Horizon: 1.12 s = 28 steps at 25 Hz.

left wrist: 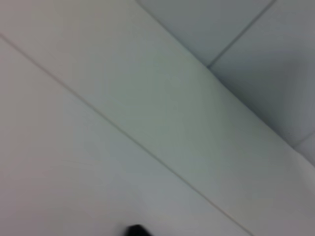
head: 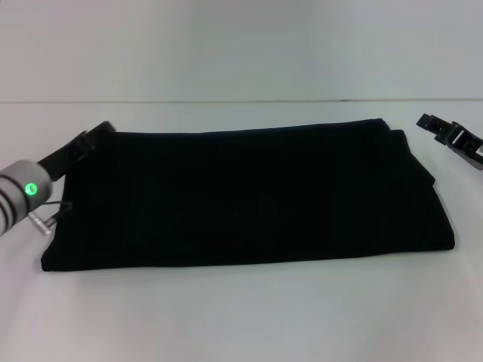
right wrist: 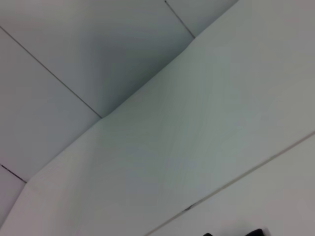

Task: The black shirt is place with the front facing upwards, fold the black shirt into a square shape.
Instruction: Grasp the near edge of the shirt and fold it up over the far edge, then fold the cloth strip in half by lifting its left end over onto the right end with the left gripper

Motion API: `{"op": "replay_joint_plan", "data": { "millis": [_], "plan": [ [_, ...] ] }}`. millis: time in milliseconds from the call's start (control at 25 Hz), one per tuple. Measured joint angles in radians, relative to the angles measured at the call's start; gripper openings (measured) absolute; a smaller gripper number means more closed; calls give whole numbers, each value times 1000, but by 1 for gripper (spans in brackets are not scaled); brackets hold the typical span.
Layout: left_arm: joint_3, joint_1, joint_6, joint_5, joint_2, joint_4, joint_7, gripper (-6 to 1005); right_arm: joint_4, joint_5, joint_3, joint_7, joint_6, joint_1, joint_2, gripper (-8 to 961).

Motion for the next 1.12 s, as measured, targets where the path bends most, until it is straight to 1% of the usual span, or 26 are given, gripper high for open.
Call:
{"op": "replay_joint_plan", "data": {
  "millis": [160, 240, 320, 360, 440, 480, 520, 560, 640, 680, 720, 760, 800, 840, 880, 920, 1000, 1080, 1120],
  "plan": [
    [-5, 49, 23, -6, 21, 2, -28, 830, 0, 12, 1, 0, -16, -15, -2, 577],
    [-9, 77, 69, -16, 34, 4, -42, 852, 0, 20, 1, -1, -23, -20, -1, 576],
    [-11, 107, 158, -41, 49, 6, -43, 874, 0, 22, -3, -4, -36, -23, -2, 576],
    [-11, 117, 202, -47, 54, 8, -43, 885, -1, 22, -5, -11, -49, -24, -4, 583],
    [-9, 142, 343, -57, 71, 11, -45, 885, -1, 16, -12, -48, -109, -29, -10, 597],
    [-9, 142, 343, -57, 71, 11, -45, 885, -2, 9, -17, -76, -147, -33, -14, 604],
    [4, 167, 507, -55, 98, 13, -63, 885, -5, -7, -32, -121, -205, -39, -19, 612],
    [22, 183, 597, -50, 116, 13, -89, 886, -8, -20, -48, -165, -248, -45, -24, 619],
    [58, 206, 670, -47, 140, 16, -145, 886, -14, -53, -83, -281, -354, -58, -32, 633],
    [94, 230, 707, -47, 163, 21, -200, 886, -16, -66, -96, -335, -397, -64, -34, 640],
    [107, 238, 717, -46, 171, 24, -218, 886, -20, -79, -110, -408, -455, -73, -35, 647],
    [128, 257, 739, -39, 185, 33, -246, 886, -26, -89, -123, -473, -501, -83, -35, 654],
    [139, 266, 749, -36, 191, 38, -258, 885, -32, -100, -136, -539, -546, -92, -33, 661],
    [162, 296, 803, -2, 204, 73, -305, 885, -41, -107, -147, -585, -575, -100, -30, 668],
    [164, 305, 817, 13, 204, 89, -325, 884, -53, -113, -160, -627, -601, -109, -24, 675],
    [165, 316, 835, 39, 204, 115, -362, 883, -73, -120, -179, -675, -625, -124, -14, 683],
    [168, 345, 869, 119, 200, 186, -480, 882, -80, -122, -189, -694, -632, -128, -11, 697],
    [169, 356, 885, 208, 198, 234, -577, 881, -82, -131, -210, -731, -643, -130, -8, 711],
    [169, 357, 897, 255, 198, 251, -618, 880, -82, -137, -224, -749, -648, -130, -6, 754]
  ]
}}
